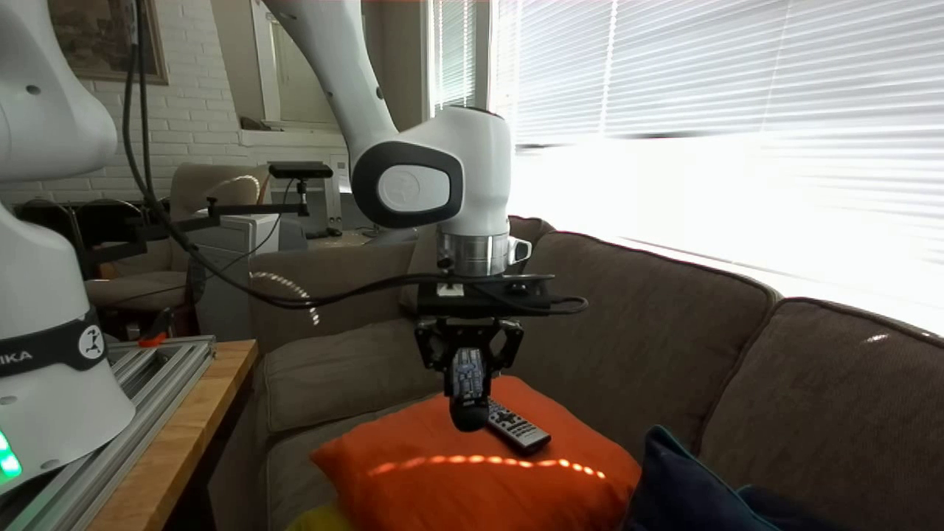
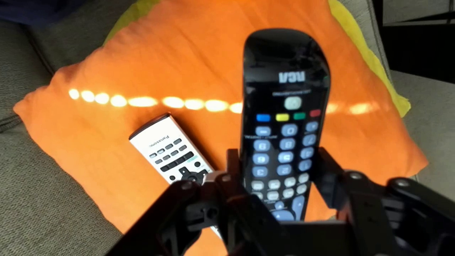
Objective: Swap the positions of the remotes
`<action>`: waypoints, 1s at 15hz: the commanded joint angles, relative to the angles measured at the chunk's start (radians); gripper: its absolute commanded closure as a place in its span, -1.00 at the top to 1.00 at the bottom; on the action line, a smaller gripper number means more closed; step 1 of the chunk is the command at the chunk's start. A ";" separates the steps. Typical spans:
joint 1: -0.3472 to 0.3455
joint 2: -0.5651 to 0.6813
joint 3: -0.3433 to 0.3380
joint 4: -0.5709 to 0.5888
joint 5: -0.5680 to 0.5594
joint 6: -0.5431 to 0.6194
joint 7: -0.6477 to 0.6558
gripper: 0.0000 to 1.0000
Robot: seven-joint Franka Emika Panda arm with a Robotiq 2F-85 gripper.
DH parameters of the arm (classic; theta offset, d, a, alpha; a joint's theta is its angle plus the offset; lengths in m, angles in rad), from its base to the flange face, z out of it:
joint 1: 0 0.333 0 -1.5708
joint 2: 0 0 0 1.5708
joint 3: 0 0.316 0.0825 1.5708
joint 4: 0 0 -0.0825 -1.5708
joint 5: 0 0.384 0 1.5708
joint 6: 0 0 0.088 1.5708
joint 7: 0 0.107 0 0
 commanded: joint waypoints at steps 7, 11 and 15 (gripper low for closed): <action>0.065 0.061 -0.044 0.019 -0.004 0.053 -0.396 -0.44; 0.071 0.140 -0.066 0.065 -0.010 0.066 -0.567 -0.44; 0.091 0.222 -0.089 0.121 -0.012 0.082 -0.635 -0.44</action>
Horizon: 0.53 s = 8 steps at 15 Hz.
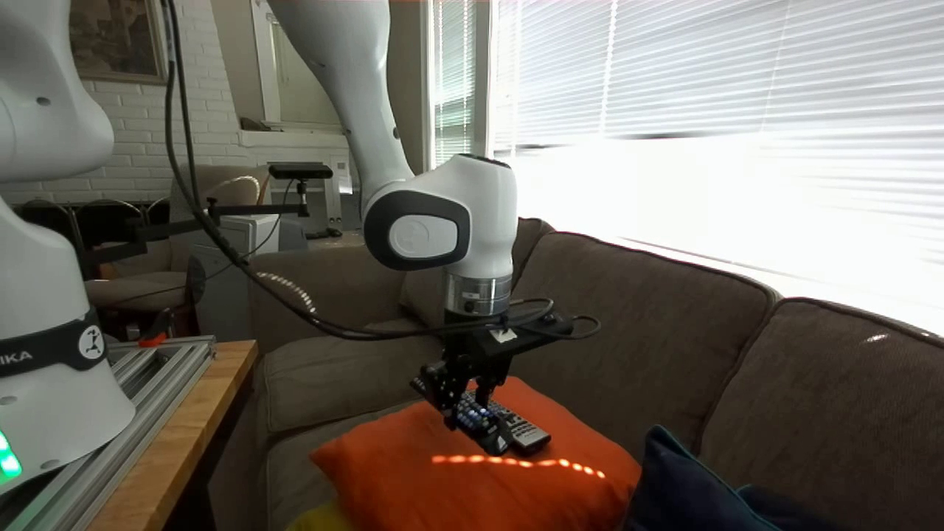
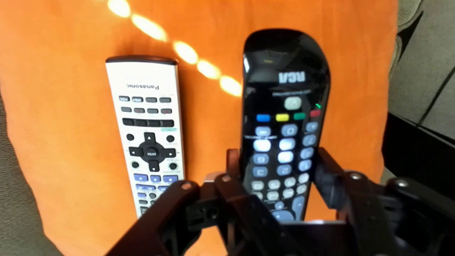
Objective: Swap the positions of the remotes
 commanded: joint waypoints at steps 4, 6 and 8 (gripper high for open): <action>0.067 0.122 -0.046 0.103 -0.027 0.028 -0.041 -0.44; 0.084 0.137 -0.050 0.120 -0.027 0.024 -0.036 -0.44; 0.100 0.143 -0.056 0.128 -0.030 0.020 -0.030 -0.44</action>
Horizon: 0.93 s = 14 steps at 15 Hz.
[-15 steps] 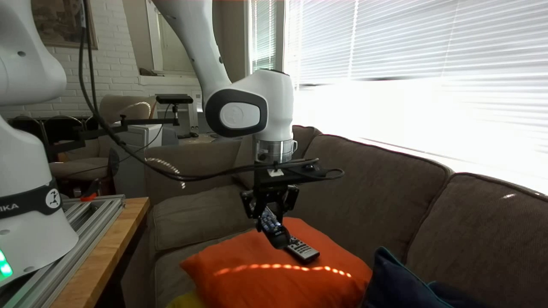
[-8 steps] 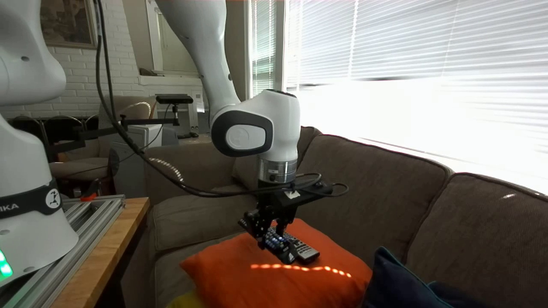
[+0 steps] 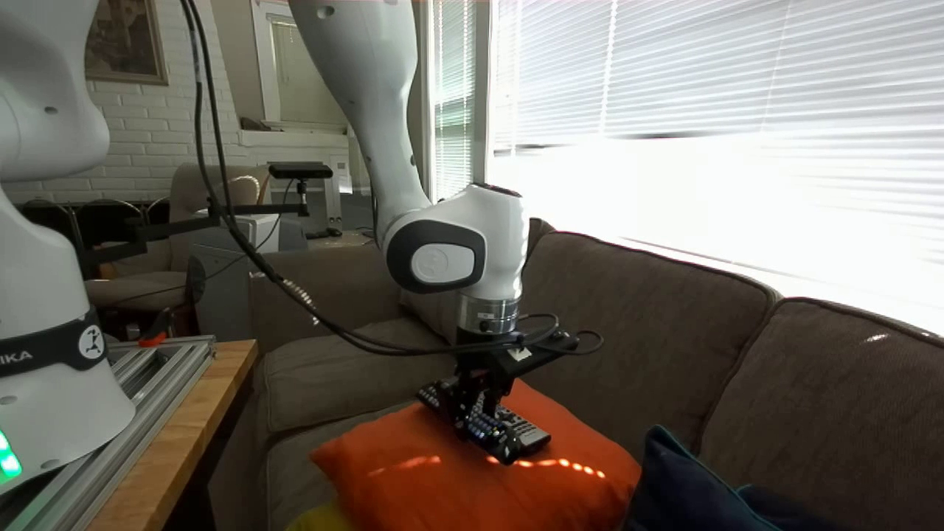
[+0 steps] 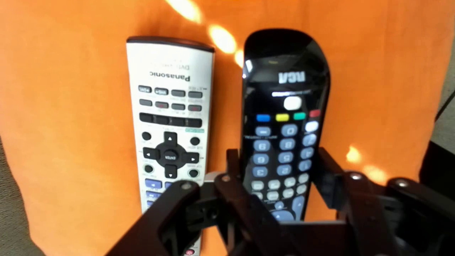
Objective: Swap the positions of the remotes
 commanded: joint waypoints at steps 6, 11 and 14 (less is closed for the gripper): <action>0.066 0.018 -0.046 0.032 -0.023 -0.001 0.047 0.71; 0.050 -0.038 -0.017 0.005 0.008 -0.053 0.073 1.00; 0.041 -0.049 0.000 0.030 0.030 -0.064 0.095 1.00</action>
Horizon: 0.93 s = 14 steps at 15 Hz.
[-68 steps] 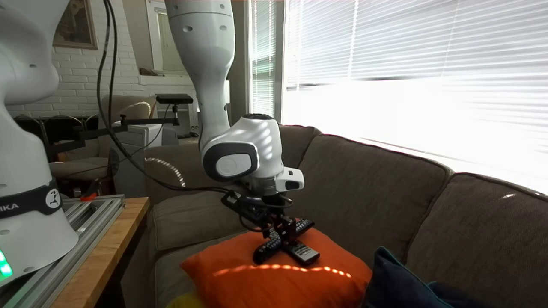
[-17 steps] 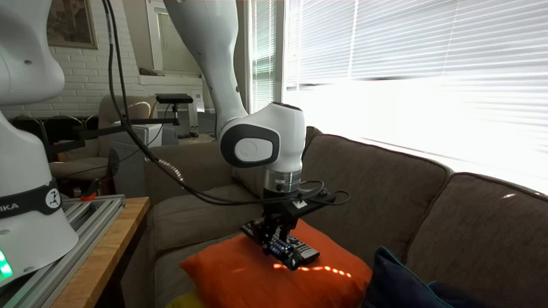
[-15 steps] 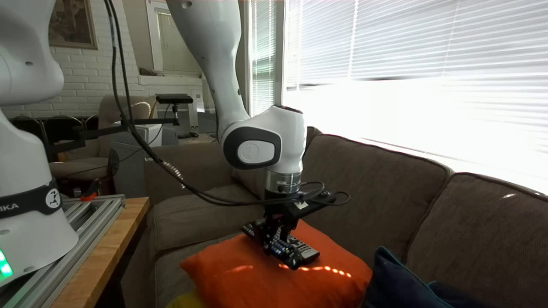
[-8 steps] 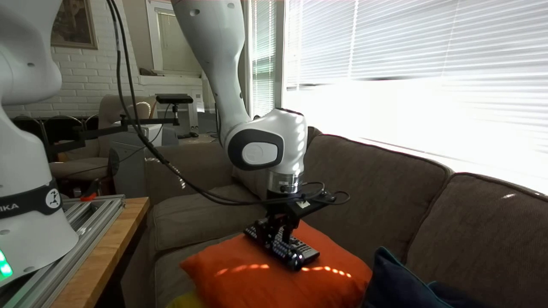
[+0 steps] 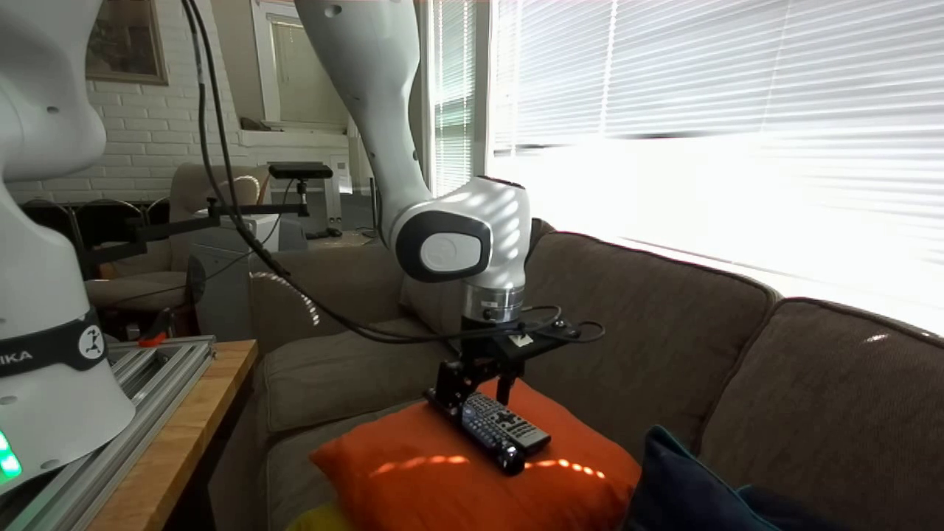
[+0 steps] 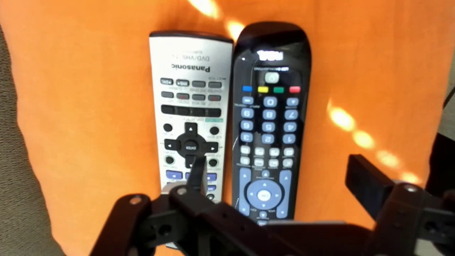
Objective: Swap the positions of the remotes
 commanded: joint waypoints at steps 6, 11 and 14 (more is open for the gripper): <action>-0.041 0.024 0.059 0.099 0.047 0.042 0.018 1.00; -0.098 0.104 0.127 0.130 0.073 0.133 0.006 1.00; -0.115 0.151 0.141 0.150 0.053 0.158 0.013 1.00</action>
